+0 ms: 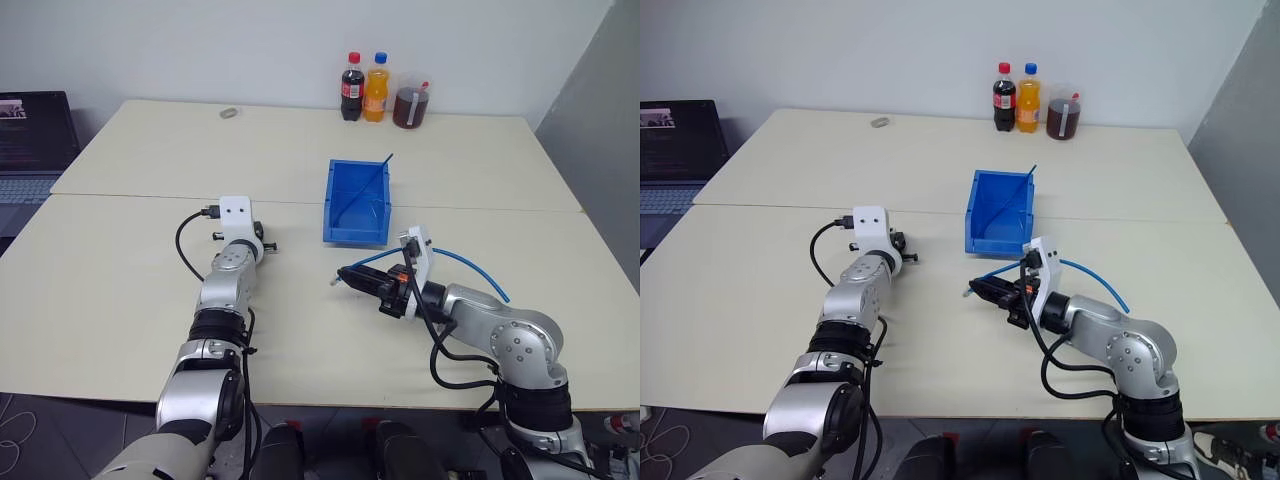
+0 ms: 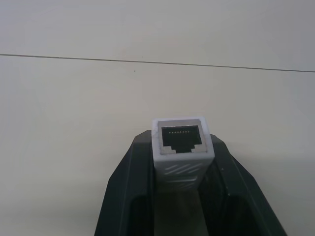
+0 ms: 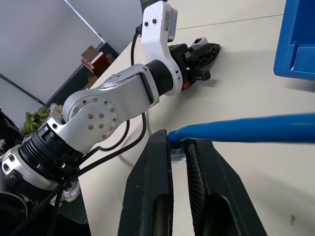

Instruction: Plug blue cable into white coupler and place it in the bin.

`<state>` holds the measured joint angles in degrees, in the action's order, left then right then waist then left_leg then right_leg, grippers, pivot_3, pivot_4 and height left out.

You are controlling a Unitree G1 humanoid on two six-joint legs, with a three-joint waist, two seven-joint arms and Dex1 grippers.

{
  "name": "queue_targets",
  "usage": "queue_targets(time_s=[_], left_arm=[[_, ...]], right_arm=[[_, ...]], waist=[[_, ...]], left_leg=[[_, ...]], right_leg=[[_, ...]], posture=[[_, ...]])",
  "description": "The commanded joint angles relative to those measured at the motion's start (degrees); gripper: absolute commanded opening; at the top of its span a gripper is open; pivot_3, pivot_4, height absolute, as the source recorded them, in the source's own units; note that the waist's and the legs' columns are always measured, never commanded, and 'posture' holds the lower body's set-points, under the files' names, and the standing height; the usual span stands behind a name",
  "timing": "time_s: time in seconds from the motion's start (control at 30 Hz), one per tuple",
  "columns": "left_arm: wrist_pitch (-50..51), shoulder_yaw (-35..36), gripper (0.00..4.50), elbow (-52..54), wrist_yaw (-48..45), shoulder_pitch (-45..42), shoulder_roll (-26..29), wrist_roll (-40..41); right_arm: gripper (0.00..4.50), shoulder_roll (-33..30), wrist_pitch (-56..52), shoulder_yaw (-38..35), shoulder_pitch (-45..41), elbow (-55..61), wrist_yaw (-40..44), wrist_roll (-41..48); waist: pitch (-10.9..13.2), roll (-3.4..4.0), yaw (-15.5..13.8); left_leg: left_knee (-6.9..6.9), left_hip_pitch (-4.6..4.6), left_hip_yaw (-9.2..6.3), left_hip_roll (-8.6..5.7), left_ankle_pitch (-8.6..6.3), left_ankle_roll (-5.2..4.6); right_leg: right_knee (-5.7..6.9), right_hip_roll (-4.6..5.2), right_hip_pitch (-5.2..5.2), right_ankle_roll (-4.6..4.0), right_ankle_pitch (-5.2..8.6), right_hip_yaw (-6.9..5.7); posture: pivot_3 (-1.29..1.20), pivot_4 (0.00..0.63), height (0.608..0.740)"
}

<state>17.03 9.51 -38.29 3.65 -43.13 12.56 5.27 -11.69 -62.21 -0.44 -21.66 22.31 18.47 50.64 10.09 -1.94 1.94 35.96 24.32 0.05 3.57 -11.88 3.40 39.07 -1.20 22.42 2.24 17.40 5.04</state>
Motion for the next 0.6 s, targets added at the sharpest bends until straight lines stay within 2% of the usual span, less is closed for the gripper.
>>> queue_targets(time_s=[0.03,0.13,0.23,0.33,0.47,0.53,0.6], left_arm=[[0.7,0.8,0.82,0.9,0.9,1.0,0.2,-0.2],[1.7,0.4,0.82,3.2,0.2,2.1,0.3,0.0],[4.4,-2.0,0.82,10.9,-5.5,5.7,1.5,0.4],[9.2,-5.7,0.82,21.5,-18.1,10.2,4.0,4.5],[12.3,-10.1,0.82,28.8,-31.4,13.2,8.0,7.7],[7.7,-16.1,0.82,31.2,-45.5,14.1,12.5,8.0],[3.7,-20.2,0.82,31.4,-55.7,13.9,15.6,8.1]], right_arm=[[0.11,-0.2,1.3,-0.1,-0.1,2.7,-0.1,0.2],[0.11,-0.7,1.5,0.0,0.0,2.9,0.1,-0.1],[0.11,-2.5,2.0,0.1,0.7,4.1,0.7,-0.7],[0.11,-5.9,2.9,0.5,2.2,6.9,2.2,-1.6],[0.11,-9.1,4.3,0.9,4.1,9.5,3.6,-2.6],[0.11,-12.4,6.4,1.1,6.9,12.5,4.8,-4.9],[0.11,-14.7,8.3,1.5,9.3,14.6,5.7,-6.6]], waist=[[0.0,0.0,0.0],[0.0,0.0,0.0],[0.0,0.0,0.1],[0.0,0.0,0.0],[0.0,0.0,-0.2],[0.0,0.0,-0.2],[0.0,0.0,-0.2]], left_leg=[[0.0,0.0,0.0,0.0,0.0,0.0],[0.0,0.0,0.0,0.0,0.0,0.0],[-0.01,0.0,0.03,0.0,0.0,0.0],[-0.02,0.01,0.03,0.0,0.0,0.01],[-0.01,0.03,-0.01,-0.01,0.01,0.03],[0.0,0.03,-0.01,-0.02,0.01,0.02],[-0.02,0.04,-0.02,-0.05,0.0,0.02]], right_leg=[[0.0,0.0,0.0,0.0,0.0,0.0],[0.0,0.0,0.0,0.0,0.0,0.0],[0.0,0.01,0.0,-0.19,-0.11,0.03],[-0.01,0.01,0.01,-0.2,-0.12,0.02],[-0.01,0.03,0.01,-0.21,-0.11,-0.04],[-0.01,0.03,0.01,-0.2,-0.11,-0.04],[-0.06,0.04,0.0,-0.2,-0.11,-0.04]], posture=[[0.0,0.15,0.74],[0.0,0.15,0.74],[0.0,0.15,0.74],[0.0,0.15,0.74],[0.0,0.15,0.74],[0.0,0.15,0.74],[0.0,0.15,0.74]])
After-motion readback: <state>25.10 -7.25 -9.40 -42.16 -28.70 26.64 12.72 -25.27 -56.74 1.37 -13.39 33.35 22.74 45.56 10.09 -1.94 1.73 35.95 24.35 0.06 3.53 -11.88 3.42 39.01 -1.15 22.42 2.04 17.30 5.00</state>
